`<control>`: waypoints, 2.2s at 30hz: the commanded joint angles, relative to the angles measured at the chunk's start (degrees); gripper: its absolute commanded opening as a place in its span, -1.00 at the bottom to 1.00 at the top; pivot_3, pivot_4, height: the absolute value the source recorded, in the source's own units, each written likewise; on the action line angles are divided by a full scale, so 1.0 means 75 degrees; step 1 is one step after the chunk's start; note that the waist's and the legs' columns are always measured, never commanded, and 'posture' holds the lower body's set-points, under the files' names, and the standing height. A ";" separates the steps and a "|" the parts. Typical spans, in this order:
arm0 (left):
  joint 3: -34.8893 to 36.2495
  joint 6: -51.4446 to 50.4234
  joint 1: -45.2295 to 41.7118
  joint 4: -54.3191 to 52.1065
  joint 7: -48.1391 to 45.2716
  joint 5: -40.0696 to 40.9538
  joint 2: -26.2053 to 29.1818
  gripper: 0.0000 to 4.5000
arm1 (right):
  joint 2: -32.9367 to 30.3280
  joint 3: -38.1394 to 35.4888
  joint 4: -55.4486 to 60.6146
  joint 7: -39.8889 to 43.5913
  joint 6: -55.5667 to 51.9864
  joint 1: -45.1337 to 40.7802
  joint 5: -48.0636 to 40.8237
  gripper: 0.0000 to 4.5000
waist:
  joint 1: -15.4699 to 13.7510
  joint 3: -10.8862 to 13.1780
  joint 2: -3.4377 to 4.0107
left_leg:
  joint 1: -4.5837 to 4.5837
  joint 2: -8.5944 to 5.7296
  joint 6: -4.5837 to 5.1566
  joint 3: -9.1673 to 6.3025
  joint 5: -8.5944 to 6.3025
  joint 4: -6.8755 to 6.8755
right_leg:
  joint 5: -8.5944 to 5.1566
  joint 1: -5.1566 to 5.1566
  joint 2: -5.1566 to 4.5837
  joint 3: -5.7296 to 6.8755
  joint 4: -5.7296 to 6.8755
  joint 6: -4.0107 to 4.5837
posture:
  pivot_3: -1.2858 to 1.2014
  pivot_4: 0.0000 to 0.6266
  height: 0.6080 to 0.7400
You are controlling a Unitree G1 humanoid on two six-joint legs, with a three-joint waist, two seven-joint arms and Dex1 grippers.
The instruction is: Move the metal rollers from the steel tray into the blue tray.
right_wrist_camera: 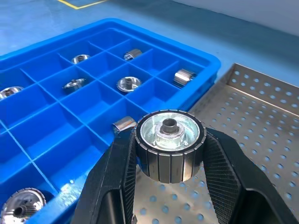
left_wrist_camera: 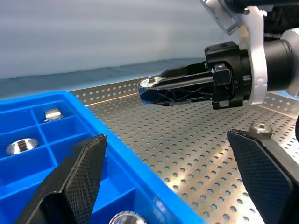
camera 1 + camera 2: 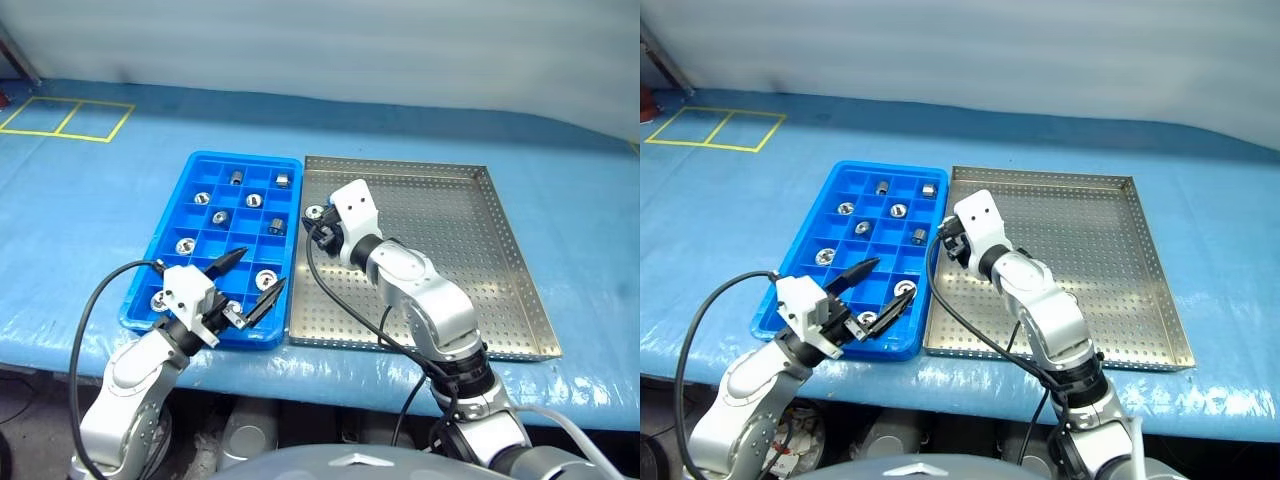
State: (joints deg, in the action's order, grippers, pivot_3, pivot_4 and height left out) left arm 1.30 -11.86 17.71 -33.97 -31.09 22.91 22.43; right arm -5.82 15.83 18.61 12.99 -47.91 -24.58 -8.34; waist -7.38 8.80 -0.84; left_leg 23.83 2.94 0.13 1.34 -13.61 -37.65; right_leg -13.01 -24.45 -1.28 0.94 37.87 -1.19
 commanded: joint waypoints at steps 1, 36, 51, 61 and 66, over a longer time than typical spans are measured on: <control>0.0244 0.0280 0.0425 -0.0677 0.0268 -0.0075 -0.0099 1.00 | 0.0171 0.0193 -0.0369 0.0285 0.0496 -0.0356 0.0004 -0.24 | -0.0161 0.0000 0.0000 | 0.0000 0.0000 0.0000 0.0002 0.0000 0.0001 | -0.0001 -0.0001 0.0000 0.0002 -0.0001 0.0001 | 0.45 -0.52 1.00; -0.0090 0.0118 0.0236 -0.0591 0.0267 -0.0048 -0.0097 1.00 | 0.0215 0.0261 -0.2009 0.0985 0.1126 -0.0391 0.0366 -0.24 | -0.2000 0.0001 0.0005 | 0.0113 0.0011 -0.0010 0.0033 -0.0004 -0.0004 | 0.0005 -0.0100 0.0005 0.0040 -0.0007 -0.0013 | 0.41 -0.52 1.00; -0.0479 -0.0266 -0.0630 -0.0082 -0.0381 0.0144 0.0142 1.00 | -0.0622 -0.1031 0.1364 0.0315 -0.0256 0.1009 0.0378 0.99 | -0.1612 -0.0002 0.0009 | 0.0120 0.0006 -0.0010 0.0017 -0.0004 -0.0032 | -0.0008 -0.0084 -0.0003 0.0059 -0.0012 0.0008 | 0.28 -0.52 1.00; -0.1078 -0.0456 -0.1675 0.0696 -0.1108 0.0178 0.0213 1.00 | -0.0658 -0.2113 0.3106 -0.0520 -0.1290 0.2910 0.0465 0.99 | -0.0335 -0.0005 0.0022 | 0.0090 0.0005 -0.0009 -0.0014 -0.0003 -0.0043 | -0.0012 -0.0038 -0.0003 0.0075 -0.0011 0.0017 | 0.15 -0.52 1.00; -0.1225 -0.0457 -0.2016 0.0985 -0.1369 0.0186 0.0167 1.00 | -0.0397 -0.2258 0.2967 -0.0856 -0.1162 0.3312 0.0497 0.99 | 0.0415 -0.0004 0.0024 | 0.0056 0.0005 -0.0006 -0.0015 -0.0002 -0.0044 | -0.0014 -0.0011 -0.0005 0.0064 -0.0004 0.0022 | 0.13 -0.52 1.00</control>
State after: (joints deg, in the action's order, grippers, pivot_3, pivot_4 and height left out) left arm -7.53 -15.75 3.09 -26.25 -40.56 23.44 23.77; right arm -9.23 -0.67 39.29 7.38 -57.73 0.29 -4.82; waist -4.26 8.77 -0.67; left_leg 24.17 2.98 0.08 1.26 -13.63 -37.96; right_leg -13.12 -24.52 -1.30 1.36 37.87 -1.02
